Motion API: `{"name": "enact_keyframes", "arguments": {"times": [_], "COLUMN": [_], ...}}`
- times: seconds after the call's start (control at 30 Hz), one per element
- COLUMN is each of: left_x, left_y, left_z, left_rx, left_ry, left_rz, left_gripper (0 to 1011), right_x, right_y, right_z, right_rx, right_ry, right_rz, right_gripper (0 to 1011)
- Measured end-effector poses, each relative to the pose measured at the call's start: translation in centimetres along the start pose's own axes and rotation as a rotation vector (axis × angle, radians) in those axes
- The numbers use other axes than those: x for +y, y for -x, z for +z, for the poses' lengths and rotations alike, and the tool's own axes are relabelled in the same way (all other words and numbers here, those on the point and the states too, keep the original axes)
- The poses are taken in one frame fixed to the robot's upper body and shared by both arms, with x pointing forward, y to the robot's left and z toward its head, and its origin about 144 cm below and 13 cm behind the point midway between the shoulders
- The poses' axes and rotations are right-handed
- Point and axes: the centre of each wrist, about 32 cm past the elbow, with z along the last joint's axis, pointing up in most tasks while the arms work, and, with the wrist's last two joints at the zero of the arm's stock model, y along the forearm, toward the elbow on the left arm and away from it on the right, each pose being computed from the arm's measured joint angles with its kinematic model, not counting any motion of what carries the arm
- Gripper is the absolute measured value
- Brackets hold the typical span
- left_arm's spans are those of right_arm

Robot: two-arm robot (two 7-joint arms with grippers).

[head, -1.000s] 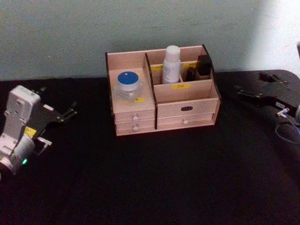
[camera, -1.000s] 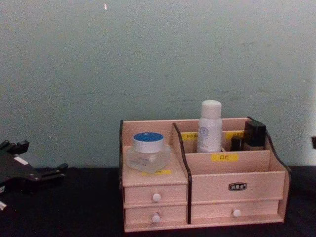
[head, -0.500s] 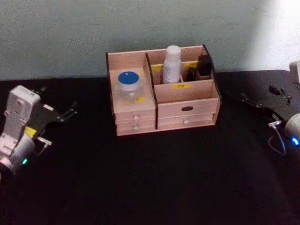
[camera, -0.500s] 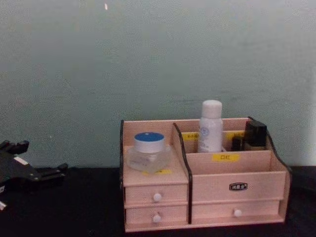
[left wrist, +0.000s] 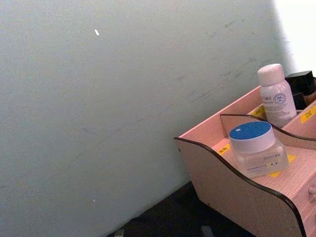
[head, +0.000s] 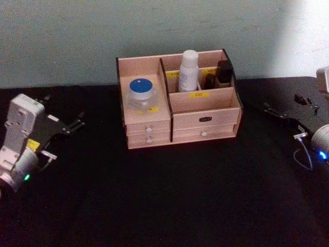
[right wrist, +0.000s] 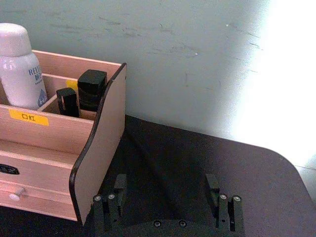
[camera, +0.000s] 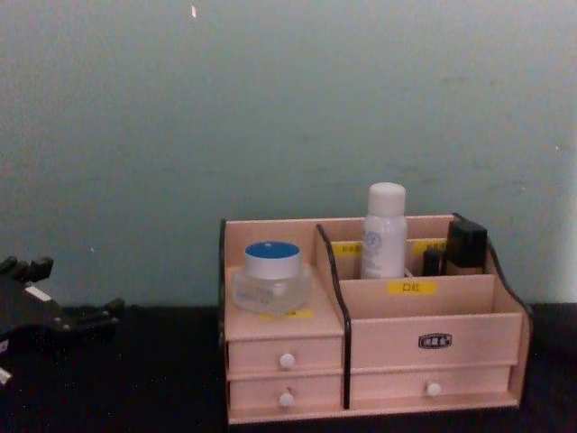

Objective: Pick up the facial cleanser and watermelon frost from the table and place them into the tiered storage box.

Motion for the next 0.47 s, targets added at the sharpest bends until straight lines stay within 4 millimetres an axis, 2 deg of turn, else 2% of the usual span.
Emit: {"name": "enact_keyframes", "arguments": {"times": [0.47], "left_x": [0.0], "left_y": [0.0], "left_z": [0.0], "left_rx": [0.0], "left_ry": [0.0], "left_rz": [0.0], "left_gripper": [1001], "right_x": [-0.06], "right_y": [-0.06], "right_z": [0.11], "right_rx": [-0.004], "right_ry": [-0.002], "right_rz": [0.005], "right_gripper": [1000]}}
